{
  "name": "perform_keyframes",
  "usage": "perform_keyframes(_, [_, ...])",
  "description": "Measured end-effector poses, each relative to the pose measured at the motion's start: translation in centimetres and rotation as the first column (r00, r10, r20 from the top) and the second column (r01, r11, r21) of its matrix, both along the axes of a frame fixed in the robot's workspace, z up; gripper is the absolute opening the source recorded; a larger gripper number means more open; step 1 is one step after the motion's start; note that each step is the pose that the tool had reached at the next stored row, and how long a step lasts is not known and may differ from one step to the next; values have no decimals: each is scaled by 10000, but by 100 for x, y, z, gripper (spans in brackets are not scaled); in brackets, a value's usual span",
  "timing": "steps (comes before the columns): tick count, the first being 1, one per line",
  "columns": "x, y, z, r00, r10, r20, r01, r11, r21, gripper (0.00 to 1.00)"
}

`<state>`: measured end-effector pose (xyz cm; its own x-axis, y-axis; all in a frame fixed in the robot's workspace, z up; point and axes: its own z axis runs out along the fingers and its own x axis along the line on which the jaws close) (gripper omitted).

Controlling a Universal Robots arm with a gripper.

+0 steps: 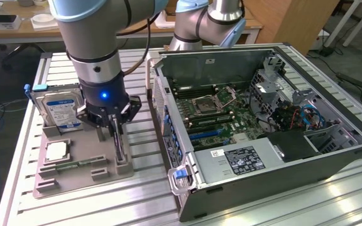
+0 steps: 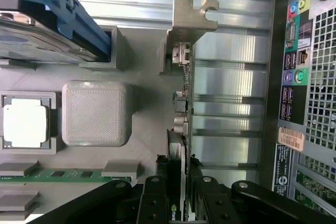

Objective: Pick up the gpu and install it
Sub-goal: 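Pick up the gpu and move the gpu toward the slot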

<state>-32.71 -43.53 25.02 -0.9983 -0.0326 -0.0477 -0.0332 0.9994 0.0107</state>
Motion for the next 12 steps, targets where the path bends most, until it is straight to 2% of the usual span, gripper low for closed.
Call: perform_keyframes(12, [0,0,124,10000,0,0,0,10000,13,26])
